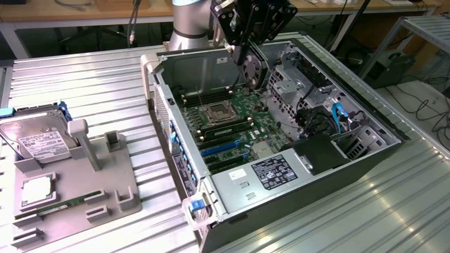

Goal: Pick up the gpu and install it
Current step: 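Pick up the gpu and move the gpu toward the slot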

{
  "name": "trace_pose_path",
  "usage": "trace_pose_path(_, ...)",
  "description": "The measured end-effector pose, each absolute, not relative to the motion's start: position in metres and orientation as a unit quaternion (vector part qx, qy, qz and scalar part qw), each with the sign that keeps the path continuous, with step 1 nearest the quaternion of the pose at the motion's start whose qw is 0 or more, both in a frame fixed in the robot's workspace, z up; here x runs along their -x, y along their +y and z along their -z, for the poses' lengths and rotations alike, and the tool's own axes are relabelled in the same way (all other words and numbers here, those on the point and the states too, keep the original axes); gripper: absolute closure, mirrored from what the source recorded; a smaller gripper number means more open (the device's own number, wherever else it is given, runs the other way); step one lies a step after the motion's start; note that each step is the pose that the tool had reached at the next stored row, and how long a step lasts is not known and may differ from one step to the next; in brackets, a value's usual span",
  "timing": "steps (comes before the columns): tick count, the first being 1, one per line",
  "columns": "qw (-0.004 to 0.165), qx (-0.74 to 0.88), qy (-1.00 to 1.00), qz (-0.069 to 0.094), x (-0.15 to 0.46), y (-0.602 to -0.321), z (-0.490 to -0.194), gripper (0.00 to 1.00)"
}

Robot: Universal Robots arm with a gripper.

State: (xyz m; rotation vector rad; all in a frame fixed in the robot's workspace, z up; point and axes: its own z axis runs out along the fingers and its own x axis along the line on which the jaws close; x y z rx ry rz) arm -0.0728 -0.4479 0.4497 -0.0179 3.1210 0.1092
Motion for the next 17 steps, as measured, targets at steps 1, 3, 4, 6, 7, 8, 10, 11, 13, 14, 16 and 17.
trace_pose_path(1, 0.009, 0.006, 0.999, -0.035, 0.072, -0.448, -0.450, 0.73)
trace_pose_path(3, 0.009, 0.006, 0.999, -0.035, 0.070, -0.448, -0.450, 0.73)
trace_pose_path(4, 0.009, 0.006, 0.999, -0.035, 0.068, -0.448, -0.450, 0.73)
trace_pose_path(6, 0.009, 0.006, 0.999, -0.035, 0.066, -0.448, -0.450, 0.73)
trace_pose_path(7, 0.009, 0.006, 0.999, -0.035, 0.066, -0.448, -0.450, 0.73)
trace_pose_path(8, 0.009, 0.006, 0.999, -0.035, 0.065, -0.448, -0.450, 0.73)
trace_pose_path(10, 0.009, 0.006, 0.999, -0.035, 0.063, -0.448, -0.450, 0.73)
trace_pose_path(11, 0.009, 0.006, 0.999, -0.035, 0.062, -0.448, -0.450, 0.73)
trace_pose_path(13, 0.009, 0.006, 0.999, -0.035, 0.060, -0.448, -0.450, 0.73)
trace_pose_path(14, 0.009, 0.006, 0.999, -0.035, 0.059, -0.448, -0.450, 0.73)
trace_pose_path(16, 0.009, 0.006, 0.999, -0.035, 0.056, -0.448, -0.450, 0.73)
trace_pose_path(17, 0.009, 0.006, 0.999, -0.035, 0.054, -0.448, -0.450, 0.73)
